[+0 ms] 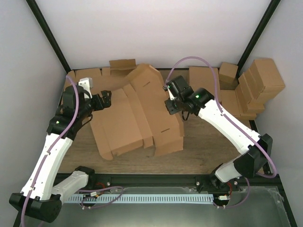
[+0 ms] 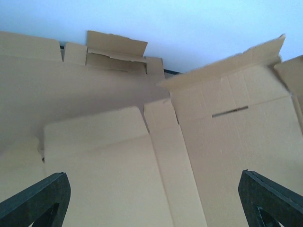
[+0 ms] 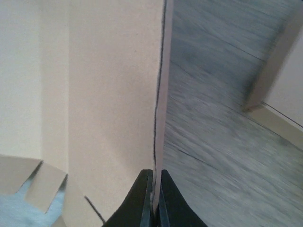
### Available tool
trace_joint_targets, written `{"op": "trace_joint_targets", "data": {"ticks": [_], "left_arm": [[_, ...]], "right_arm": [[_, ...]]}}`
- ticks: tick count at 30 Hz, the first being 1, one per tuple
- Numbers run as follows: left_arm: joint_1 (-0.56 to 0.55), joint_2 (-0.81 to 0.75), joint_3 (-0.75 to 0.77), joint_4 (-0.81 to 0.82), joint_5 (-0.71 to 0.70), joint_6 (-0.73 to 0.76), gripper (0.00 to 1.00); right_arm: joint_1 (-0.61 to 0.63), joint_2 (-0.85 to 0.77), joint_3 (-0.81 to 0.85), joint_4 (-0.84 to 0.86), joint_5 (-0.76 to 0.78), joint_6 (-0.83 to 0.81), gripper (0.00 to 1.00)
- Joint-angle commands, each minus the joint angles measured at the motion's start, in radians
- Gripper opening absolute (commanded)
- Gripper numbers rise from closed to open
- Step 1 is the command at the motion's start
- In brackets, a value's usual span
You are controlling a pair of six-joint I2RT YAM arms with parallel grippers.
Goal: Fold the paper box
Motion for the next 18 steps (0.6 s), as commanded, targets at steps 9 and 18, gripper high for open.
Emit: {"op": "trace_joint_targets", "data": {"ticks": [9,18], "left_arm": [[-0.005,0.013,-0.024,0.017,0.076,0.003,1.0],[-0.005,0.014,-0.026,0.007,0.087,0.014,1.0]], "right_arm": [[0.015,-0.093,-0.174,0.291,0.7,-0.339,0.01],[0.192,-0.032,-0.37,0.574,0.466,-0.739,0.01]]}}
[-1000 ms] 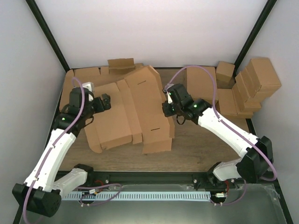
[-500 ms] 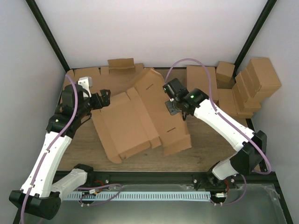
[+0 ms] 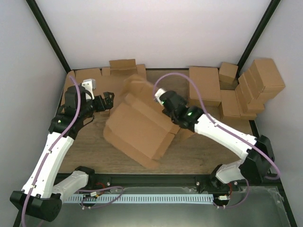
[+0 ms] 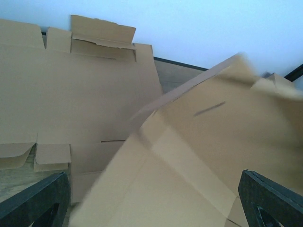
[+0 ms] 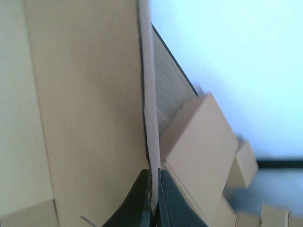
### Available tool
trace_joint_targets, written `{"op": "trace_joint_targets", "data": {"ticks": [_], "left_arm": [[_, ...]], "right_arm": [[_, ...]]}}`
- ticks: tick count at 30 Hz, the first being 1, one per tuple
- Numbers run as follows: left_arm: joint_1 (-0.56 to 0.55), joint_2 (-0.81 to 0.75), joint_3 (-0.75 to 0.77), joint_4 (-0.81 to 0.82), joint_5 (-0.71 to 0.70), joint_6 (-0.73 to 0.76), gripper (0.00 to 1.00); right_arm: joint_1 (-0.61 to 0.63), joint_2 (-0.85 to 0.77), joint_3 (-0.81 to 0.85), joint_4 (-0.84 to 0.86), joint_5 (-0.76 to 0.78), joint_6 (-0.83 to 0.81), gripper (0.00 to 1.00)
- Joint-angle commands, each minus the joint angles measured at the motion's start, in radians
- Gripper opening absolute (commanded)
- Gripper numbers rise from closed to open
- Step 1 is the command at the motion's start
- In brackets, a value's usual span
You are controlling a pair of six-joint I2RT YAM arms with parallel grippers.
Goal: Fold the paper box
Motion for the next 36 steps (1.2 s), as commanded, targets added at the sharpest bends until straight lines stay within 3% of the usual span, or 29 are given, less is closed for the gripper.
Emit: {"op": "trace_joint_targets", "data": {"ticks": [1,7,12,22,27,30,33,36], "left_arm": [[-0.005,-0.002,-0.005,0.005,0.021,0.015,1.0],[-0.005,-0.002,-0.002,-0.014,0.013,0.032,1.0],[-0.003,0.002,-0.008,-0.02,0.014,0.021,1.0],[0.011,0.01,-0.005,-0.017,0.009,-0.003,1.0],[0.015,0.031,-0.016,-0.009,0.011,0.003,1.0],[0.015,0.04,-0.026,-0.004,0.011,0.01,1.0],[0.015,0.041,-0.031,0.001,0.02,0.019,1.0],[0.015,0.041,-0.031,0.005,0.033,0.034,1.0]], "right_arm": [[0.111,0.073,-0.092,0.25,-0.015,-0.269,0.01],[0.118,0.103,-0.119,0.462,-0.104,-0.395,0.01],[0.118,0.109,-0.152,0.632,-0.084,-0.517,0.01],[0.118,0.094,-0.176,0.602,-0.188,-0.456,0.01],[0.12,0.121,-0.186,0.516,-0.269,-0.376,0.06],[0.12,0.125,-0.195,0.504,-0.294,-0.325,0.14],[0.12,0.1,-0.202,0.523,-0.313,-0.28,0.4],[0.119,0.054,-0.197,0.52,-0.354,-0.224,0.53]]}}
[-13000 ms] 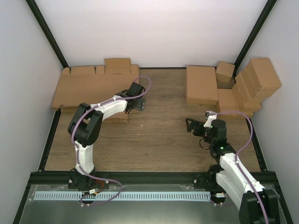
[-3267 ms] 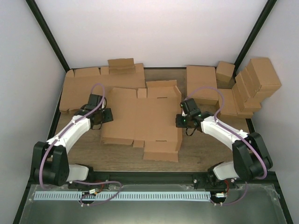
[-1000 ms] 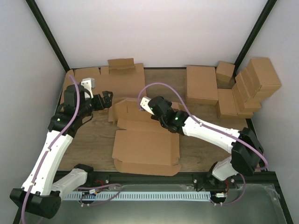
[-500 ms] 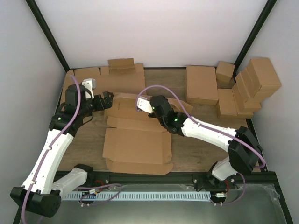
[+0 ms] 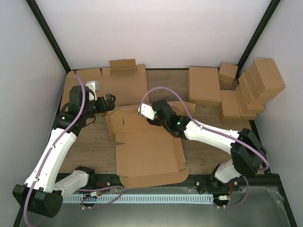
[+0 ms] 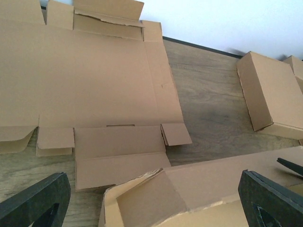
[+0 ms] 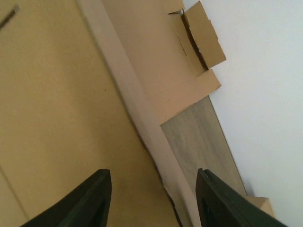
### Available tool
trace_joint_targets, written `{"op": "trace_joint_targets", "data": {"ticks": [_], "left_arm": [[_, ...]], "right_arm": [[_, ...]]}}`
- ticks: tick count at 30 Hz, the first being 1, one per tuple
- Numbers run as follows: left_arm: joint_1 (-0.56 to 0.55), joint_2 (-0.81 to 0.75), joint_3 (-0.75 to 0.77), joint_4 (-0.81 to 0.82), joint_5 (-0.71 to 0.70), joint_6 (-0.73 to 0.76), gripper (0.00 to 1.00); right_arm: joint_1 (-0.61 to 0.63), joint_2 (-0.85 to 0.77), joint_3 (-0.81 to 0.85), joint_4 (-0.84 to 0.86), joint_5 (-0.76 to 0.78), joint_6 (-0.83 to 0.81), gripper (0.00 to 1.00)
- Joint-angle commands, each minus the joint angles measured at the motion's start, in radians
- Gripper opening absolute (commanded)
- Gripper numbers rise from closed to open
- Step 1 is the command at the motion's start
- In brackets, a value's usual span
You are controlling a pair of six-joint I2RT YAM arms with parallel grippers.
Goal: Fold the paper box
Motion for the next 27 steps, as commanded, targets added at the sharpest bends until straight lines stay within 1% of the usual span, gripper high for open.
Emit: {"op": "trace_joint_targets", "data": {"ticks": [1,3,7,9,10,17,23,25,27], "left_arm": [[0.005,-0.004,-0.005,0.023,0.029,0.036,1.0],[0.005,0.002,-0.007,0.032,0.049,0.051,1.0],[0.005,0.037,-0.007,0.064,0.108,0.068,1.0],[0.005,0.06,-0.004,0.082,0.133,0.068,1.0],[0.005,0.071,0.002,0.089,0.145,0.068,1.0],[0.002,0.13,0.055,0.114,0.194,0.081,1.0],[-0.023,0.161,0.082,0.118,0.203,0.095,1.0],[-0.043,0.17,0.089,0.117,0.191,0.107,1.0],[-0.07,0.18,0.103,0.111,0.16,0.128,1.0]], "right_arm": [[0.003,-0.079,0.011,-0.012,-0.082,0.126,0.57],[0.002,-0.114,0.012,-0.021,-0.118,0.176,0.68],[0.001,-0.187,0.0,-0.054,-0.213,0.264,0.81],[0.002,-0.226,-0.018,-0.07,-0.248,0.306,0.92],[0.001,-0.245,-0.028,-0.076,-0.259,0.333,0.99],[0.001,-0.387,-0.083,-0.152,-0.256,0.537,1.0],[0.0,-0.568,-0.171,-0.171,-0.154,0.816,1.0],[-0.005,-0.623,-0.206,-0.172,-0.155,0.911,1.0],[-0.011,-0.652,-0.226,-0.184,-0.193,0.99,1.0]]}}
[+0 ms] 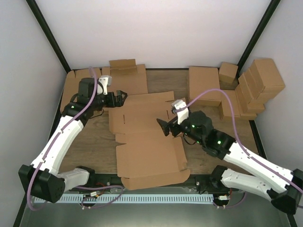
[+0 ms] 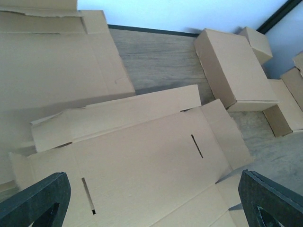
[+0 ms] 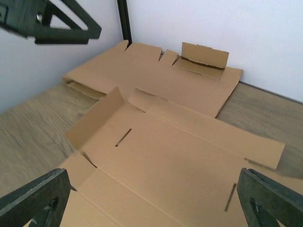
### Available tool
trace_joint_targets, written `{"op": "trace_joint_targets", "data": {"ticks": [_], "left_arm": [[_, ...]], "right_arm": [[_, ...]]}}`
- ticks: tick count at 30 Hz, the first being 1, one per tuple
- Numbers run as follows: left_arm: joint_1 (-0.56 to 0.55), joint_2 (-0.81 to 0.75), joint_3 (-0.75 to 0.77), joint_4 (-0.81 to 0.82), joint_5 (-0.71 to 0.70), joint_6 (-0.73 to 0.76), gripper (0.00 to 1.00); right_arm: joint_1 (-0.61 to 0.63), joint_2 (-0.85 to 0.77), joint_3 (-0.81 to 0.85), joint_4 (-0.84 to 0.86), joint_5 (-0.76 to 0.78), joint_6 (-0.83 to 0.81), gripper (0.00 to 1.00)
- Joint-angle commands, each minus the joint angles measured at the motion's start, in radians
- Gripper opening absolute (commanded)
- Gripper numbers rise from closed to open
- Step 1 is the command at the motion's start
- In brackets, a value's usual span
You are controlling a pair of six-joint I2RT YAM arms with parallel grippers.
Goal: Fold the paper box
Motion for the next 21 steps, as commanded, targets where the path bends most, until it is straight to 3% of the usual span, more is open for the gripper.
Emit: {"op": "trace_joint_targets", "data": {"ticks": [1,7,13,18,21], "left_arm": [[-0.054,0.026,0.048,0.013,-0.029,0.059,1.0],[-0.146,0.046,0.07,0.029,-0.132,0.178,1.0],[-0.209,0.086,-0.007,0.164,-0.158,0.336,1.0],[-0.207,0.281,0.107,0.118,-0.217,0.355,1.0],[-0.183,0.456,0.27,-0.01,-0.086,0.364,1.0]], "right_arm": [[-0.01,-0.062,-0.03,-0.041,-0.02,0.282,1.0],[-0.044,0.01,-0.029,-0.116,-0.11,0.546,1.0],[-0.219,0.028,-0.09,-0.029,-0.313,0.778,0.93],[-0.324,0.098,-0.085,-0.116,-0.336,0.752,0.9],[-0.327,0.153,-0.078,-0.23,-0.239,0.682,0.88]]}}
